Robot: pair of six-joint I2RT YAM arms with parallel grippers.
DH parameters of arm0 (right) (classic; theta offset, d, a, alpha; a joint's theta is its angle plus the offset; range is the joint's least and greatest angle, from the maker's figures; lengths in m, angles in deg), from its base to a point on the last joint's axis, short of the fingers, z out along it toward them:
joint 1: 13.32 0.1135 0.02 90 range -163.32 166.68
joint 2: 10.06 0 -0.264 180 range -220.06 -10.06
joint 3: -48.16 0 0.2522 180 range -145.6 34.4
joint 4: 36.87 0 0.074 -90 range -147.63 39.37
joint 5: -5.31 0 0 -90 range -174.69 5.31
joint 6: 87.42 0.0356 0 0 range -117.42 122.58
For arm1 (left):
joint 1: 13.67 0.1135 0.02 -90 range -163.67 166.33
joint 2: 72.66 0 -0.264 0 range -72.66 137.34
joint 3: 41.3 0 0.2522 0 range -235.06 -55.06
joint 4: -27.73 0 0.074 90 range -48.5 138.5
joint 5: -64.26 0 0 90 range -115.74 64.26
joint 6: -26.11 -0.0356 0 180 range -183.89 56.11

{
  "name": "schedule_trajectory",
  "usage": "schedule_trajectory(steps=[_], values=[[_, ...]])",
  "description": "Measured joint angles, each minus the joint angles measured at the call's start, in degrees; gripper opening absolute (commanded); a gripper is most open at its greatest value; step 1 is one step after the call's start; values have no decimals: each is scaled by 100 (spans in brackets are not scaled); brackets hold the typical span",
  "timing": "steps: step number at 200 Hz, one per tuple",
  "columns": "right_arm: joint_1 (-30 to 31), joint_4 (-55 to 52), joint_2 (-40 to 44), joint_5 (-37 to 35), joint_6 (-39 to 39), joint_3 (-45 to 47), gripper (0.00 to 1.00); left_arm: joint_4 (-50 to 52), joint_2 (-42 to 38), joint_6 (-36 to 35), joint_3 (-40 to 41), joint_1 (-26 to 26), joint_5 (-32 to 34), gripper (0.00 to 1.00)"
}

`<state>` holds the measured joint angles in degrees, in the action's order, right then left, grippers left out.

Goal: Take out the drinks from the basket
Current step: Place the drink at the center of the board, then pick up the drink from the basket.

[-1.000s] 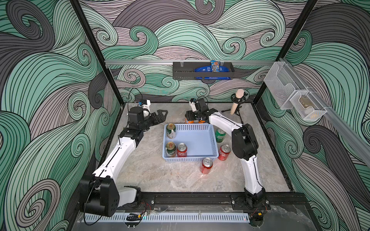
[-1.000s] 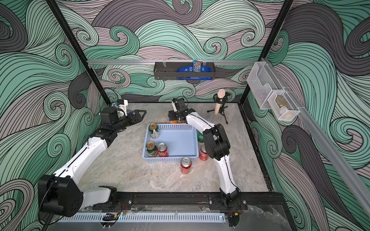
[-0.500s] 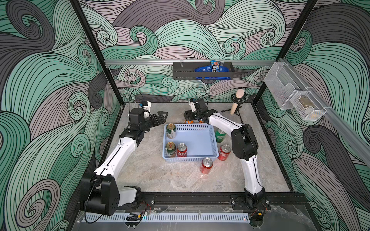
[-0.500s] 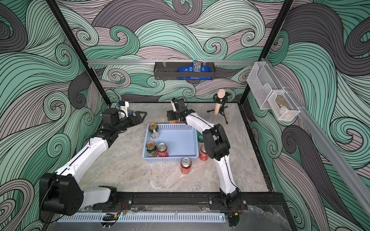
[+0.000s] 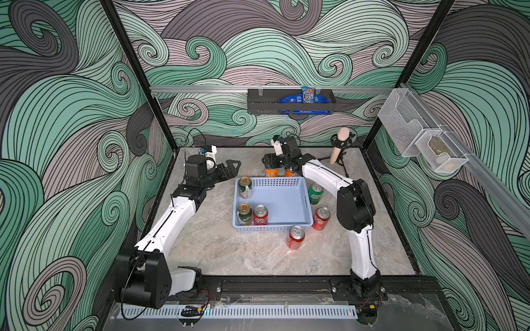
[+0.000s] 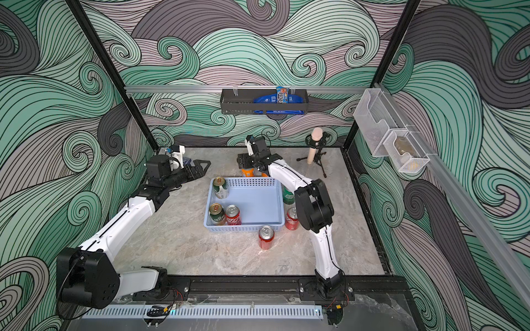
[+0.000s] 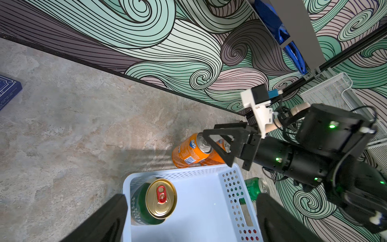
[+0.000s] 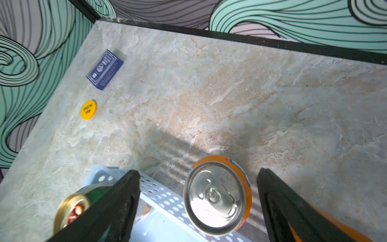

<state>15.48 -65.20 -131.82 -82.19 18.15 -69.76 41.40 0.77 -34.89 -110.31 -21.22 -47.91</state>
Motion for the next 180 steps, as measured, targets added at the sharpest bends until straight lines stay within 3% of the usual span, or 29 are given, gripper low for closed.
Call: schedule_trajectory(steps=[75,180], values=[[92,153,1362,372,-151,616,90,164,133,-4,70,48,-22,99],[452,872,3051,691,-232,3381,92,275,-236,52,933,107,-103,99]])
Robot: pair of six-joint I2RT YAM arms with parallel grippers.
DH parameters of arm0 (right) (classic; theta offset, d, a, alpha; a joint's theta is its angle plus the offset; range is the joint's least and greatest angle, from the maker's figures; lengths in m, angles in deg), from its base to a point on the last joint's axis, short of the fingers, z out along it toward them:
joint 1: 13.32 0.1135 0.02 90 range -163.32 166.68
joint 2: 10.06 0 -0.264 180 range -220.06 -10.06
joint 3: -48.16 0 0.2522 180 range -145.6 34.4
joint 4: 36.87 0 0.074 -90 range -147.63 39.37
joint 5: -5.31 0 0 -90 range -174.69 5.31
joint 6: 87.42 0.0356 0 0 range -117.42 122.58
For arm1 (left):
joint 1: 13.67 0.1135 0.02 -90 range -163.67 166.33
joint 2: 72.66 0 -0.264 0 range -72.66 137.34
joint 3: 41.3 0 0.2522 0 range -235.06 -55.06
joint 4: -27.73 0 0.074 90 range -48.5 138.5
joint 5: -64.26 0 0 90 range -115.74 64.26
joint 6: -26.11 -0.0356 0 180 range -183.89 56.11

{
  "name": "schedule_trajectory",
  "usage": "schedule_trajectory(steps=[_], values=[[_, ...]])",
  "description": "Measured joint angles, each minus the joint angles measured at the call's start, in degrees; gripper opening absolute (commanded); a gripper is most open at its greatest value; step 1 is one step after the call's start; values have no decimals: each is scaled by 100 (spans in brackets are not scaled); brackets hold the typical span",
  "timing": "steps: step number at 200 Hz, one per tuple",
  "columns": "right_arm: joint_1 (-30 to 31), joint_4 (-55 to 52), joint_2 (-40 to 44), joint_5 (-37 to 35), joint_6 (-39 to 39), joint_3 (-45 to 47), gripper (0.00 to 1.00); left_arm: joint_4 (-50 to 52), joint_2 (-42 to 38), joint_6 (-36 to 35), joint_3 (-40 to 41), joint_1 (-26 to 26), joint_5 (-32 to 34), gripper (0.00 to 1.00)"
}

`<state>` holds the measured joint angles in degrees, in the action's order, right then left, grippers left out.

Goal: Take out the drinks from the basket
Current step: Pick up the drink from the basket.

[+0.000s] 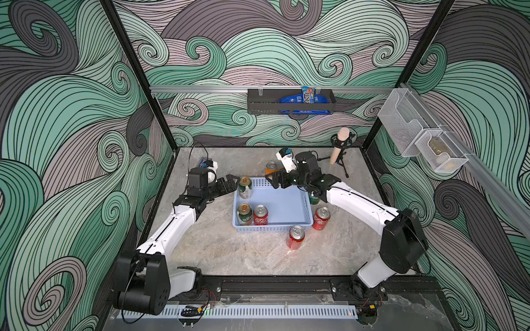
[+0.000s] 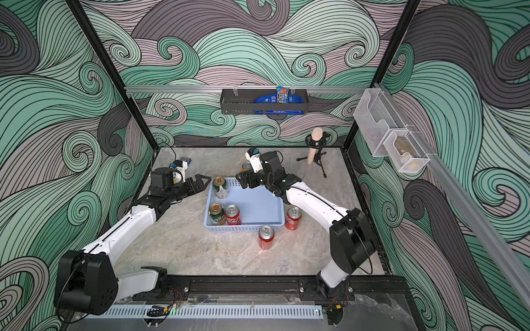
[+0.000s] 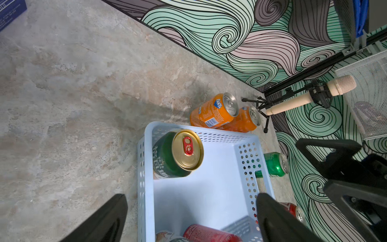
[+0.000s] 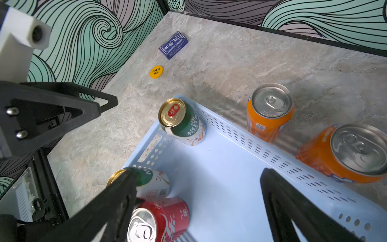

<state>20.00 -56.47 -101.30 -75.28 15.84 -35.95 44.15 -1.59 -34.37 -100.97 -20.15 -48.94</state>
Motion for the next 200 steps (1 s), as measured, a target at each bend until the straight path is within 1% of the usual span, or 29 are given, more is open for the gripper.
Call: schedule_trajectory(steps=[26,72,146,200], values=[[90,146,149,125,22,245,92,11,4,42,0,35,-44,99],[474,181,186,267,68,546,92,-39,63,114,0,87,-254,99],[809,175,170,264,103,560,92,-7,127,114,0,188,-328,99],[1121,-20,-83,157,92,560,92,-7,127,114,0,210,-367,99]])
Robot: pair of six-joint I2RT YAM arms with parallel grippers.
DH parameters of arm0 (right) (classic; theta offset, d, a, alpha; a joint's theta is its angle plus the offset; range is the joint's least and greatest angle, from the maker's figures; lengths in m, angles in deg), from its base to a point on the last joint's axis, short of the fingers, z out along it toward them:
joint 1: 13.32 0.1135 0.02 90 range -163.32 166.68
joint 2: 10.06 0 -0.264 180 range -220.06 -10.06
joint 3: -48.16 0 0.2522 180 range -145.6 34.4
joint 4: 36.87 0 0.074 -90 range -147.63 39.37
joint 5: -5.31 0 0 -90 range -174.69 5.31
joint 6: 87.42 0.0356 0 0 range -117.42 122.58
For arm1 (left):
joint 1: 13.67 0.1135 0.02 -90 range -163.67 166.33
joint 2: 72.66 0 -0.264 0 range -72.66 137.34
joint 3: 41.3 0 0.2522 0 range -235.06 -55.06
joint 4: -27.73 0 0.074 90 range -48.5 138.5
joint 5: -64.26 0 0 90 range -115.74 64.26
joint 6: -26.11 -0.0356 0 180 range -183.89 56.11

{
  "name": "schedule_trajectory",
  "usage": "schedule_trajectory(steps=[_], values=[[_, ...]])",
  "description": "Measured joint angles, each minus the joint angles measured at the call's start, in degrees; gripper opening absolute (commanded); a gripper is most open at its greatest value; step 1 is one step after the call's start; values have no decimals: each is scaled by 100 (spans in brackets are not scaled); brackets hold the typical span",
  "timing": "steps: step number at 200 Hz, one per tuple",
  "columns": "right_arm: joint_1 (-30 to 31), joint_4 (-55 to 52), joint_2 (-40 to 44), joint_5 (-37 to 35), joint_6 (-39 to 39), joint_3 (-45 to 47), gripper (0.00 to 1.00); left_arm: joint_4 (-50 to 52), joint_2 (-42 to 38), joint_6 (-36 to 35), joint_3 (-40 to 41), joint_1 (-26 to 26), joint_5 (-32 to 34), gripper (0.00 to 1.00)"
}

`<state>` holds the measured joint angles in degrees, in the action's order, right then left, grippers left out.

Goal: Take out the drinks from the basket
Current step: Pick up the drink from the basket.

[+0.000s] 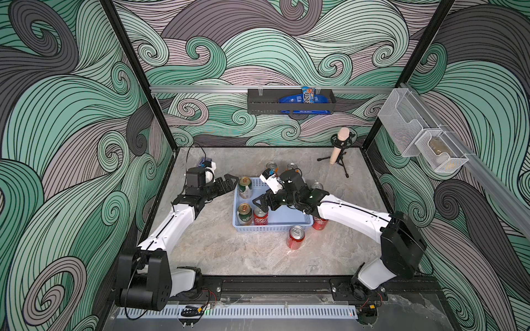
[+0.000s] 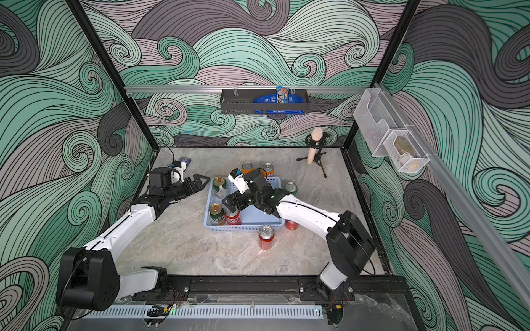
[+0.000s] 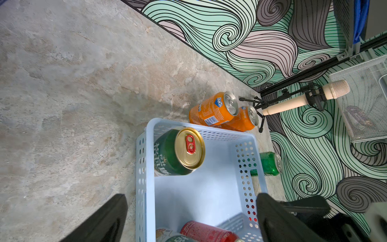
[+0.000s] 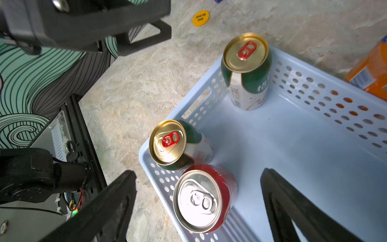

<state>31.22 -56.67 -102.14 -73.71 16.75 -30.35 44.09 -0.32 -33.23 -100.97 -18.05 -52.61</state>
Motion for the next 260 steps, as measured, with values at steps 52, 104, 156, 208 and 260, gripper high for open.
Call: schedule_trajectory(steps=[52,104,156,208,260], values=[[186,-264,-181,-289,-79,0,92,0,2,0,0,22,-57,99],[326,-385,-195,-520,-184,0,92,37,33,-2,0,26,-81,99],[437,-492,-319,-708,-223,0,91,39,33,-2,0,26,-81,99],[476,-542,-553,-798,-227,0,90,39,33,-2,0,26,-81,98],[533,-579,-761,-835,-225,0,85,39,33,-2,0,26,-81,99]])
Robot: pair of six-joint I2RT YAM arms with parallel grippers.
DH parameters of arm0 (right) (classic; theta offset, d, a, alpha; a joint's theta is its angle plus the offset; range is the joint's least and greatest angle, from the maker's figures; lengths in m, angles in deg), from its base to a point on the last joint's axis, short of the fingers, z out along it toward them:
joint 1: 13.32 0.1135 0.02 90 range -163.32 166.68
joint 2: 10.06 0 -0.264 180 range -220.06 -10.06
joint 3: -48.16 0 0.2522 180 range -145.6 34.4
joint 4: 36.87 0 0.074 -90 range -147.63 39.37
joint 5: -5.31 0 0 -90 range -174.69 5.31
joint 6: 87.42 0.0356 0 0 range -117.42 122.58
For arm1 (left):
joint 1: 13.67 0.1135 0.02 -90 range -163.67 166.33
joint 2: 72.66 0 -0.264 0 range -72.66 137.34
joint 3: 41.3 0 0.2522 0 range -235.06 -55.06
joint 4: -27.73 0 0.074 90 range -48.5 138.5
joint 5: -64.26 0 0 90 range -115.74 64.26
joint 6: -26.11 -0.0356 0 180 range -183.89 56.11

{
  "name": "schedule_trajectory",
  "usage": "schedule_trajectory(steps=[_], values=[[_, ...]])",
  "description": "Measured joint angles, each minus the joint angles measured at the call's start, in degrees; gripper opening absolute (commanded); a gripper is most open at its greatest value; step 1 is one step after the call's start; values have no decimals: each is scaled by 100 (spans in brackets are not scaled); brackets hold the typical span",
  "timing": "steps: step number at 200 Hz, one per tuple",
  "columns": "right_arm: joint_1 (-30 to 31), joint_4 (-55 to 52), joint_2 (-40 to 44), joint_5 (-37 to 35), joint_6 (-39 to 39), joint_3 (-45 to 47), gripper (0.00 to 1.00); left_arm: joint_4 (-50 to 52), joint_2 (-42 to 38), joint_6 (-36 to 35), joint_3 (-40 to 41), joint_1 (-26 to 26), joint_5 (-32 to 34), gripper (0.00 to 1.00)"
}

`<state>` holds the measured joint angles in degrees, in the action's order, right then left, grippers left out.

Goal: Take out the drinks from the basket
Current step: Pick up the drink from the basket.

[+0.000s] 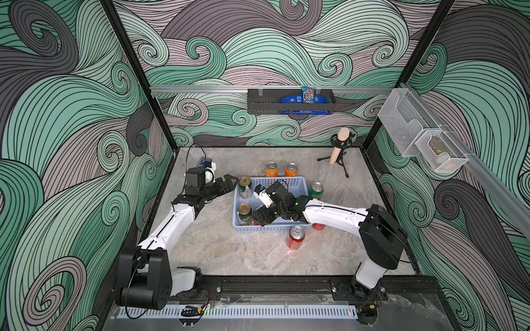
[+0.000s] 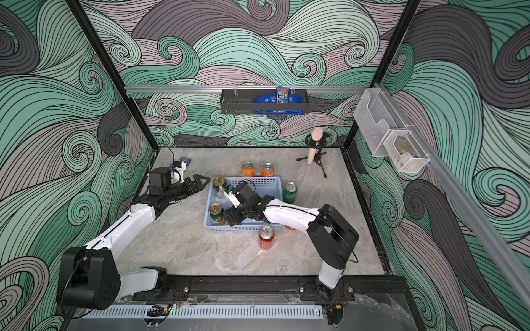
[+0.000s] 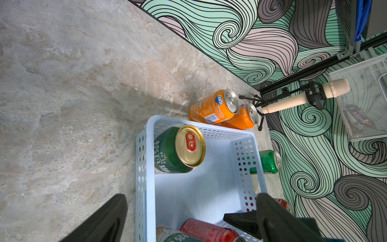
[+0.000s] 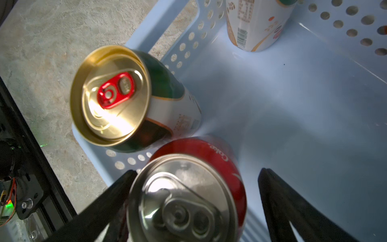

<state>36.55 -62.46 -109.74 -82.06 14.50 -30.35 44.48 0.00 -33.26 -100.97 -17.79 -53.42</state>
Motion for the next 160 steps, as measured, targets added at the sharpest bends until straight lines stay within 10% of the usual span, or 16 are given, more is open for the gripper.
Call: schedule_trajectory(steps=[75,160], values=[[28,133,-20,-142,42,59,58,2,0,0,0,0,0,99],[2,-181,501,-566,208,140,51,11,0,0,0,0,2,98]])
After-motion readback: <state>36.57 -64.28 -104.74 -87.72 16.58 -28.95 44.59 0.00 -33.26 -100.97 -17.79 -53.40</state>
